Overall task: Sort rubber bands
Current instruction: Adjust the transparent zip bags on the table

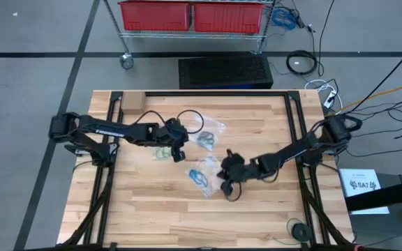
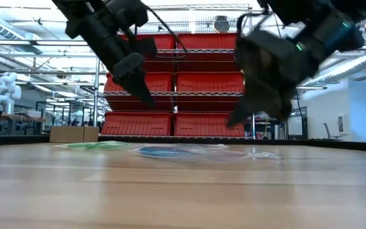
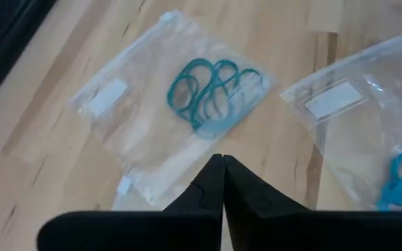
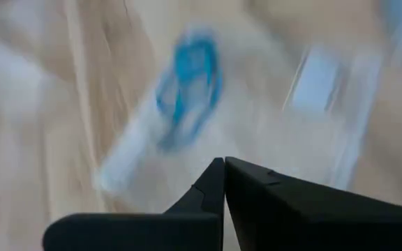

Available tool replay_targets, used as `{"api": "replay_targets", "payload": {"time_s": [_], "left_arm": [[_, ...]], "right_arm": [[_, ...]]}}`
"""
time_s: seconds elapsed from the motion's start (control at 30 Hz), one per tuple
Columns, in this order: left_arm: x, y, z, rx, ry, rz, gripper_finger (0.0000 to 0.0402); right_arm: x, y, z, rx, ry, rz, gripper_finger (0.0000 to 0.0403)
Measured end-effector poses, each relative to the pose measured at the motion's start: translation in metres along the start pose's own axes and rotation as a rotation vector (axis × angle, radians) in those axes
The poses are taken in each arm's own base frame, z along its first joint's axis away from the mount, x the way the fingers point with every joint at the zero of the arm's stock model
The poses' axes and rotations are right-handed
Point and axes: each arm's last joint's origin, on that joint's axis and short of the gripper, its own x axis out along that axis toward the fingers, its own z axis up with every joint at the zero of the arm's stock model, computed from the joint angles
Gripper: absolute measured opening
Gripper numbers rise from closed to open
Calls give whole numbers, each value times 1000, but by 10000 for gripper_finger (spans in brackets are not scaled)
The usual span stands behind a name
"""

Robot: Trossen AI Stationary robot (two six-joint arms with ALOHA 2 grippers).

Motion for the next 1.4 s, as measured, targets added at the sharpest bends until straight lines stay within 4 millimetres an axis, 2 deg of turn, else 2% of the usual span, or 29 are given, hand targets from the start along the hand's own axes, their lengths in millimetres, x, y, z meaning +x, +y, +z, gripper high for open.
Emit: {"api": "replay_targets", "payload": {"time_s": [0.13, 0.2, 0.33, 0.47, 0.63, 0.7, 0.8, 0.87, 0.93, 1.1, 1.2, 1.3, 1.4], "left_arm": [[1, 1, -13, -51, -22, -3, 3], [1, 0, -17, -60, -29, -12, 4], [0, 0, -18, -60, -34, -29, 3], [-1, 0, -15, -64, -61, -32, 2], [-1, 0, -11, -73, -103, -38, 2], [-1, 0, -11, -76, -104, -39, 2], [-1, 0, -9, -111, -131, -43, 2], [0, 0, -12, -142, -160, -47, 1], [3, 0, -18, -171, -200, -53, 1], [8, 5, -38, -228, -214, -63, 1], [10, 6, -45, -235, -191, -69, 1], [11, 7, -47, -233, -184, -68, 1], [10, 9, -46, -236, -201, -52, 1]], "right_arm": [[14, 3, -26, 36, 88, -23, 0], [14, 5, -32, 49, 133, -26, 0], [-7, -1, -37, -8, 260, -110, 0], [-45, -25, -28, -134, 369, -289, 0], [-88, -48, 5, -194, 304, -366, 0], [-99, -51, 16, -117, 238, -335, 0], [-111, -53, 26, 161, 138, -321, 0], [-108, -51, 21, 295, 119, -338, 0], [-97, -49, 10, 332, 108, -381, 0], [-63, -45, -8, 298, 133, -469, 0], [-50, -49, -14, 266, 171, -515, 0], [-42, -48, -7, 241, 128, -471, 0], [-33, -44, 19, 158, -16, -379, 0]]}}
